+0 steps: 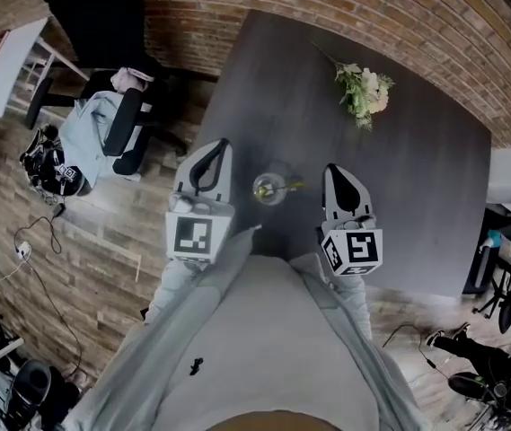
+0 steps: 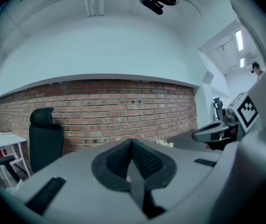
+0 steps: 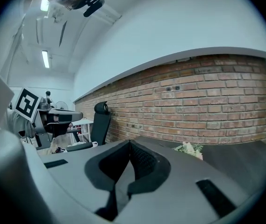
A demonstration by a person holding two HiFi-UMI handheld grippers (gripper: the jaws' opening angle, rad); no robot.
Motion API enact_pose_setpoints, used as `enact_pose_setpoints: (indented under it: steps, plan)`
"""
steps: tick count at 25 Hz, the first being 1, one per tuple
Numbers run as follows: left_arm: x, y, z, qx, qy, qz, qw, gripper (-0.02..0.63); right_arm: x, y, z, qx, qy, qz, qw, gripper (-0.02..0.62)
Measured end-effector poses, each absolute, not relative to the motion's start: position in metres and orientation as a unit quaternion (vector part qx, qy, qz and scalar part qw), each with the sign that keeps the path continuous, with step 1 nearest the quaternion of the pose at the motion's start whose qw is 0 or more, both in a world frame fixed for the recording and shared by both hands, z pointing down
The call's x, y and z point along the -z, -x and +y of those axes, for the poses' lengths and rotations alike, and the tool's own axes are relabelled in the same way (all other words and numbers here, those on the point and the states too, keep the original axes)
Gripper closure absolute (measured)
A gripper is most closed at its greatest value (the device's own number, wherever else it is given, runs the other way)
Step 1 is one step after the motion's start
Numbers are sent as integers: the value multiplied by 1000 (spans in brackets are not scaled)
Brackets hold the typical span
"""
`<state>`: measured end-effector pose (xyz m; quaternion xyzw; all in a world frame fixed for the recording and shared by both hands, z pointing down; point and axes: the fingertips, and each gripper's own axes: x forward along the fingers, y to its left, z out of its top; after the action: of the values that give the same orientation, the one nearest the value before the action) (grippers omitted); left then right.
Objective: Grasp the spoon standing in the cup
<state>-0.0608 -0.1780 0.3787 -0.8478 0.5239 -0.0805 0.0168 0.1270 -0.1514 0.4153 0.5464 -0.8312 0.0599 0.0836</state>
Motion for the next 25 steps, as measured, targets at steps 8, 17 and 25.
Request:
enact_pose_setpoints:
  steps: [8, 17, 25]
  plan:
    - [-380, 61, -178, 74, 864, 498, 9, 588, -417, -125, -142, -65, -576, -810, 85, 578]
    - [-380, 56, -173, 70, 869, 490, -3, 588, -415, -125, -137, -73, -576, -812, 60, 578]
    - [-381, 50, -171, 69, 872, 484, -1, 588, -419, -122, -132, -90, -560, -822, 52, 578]
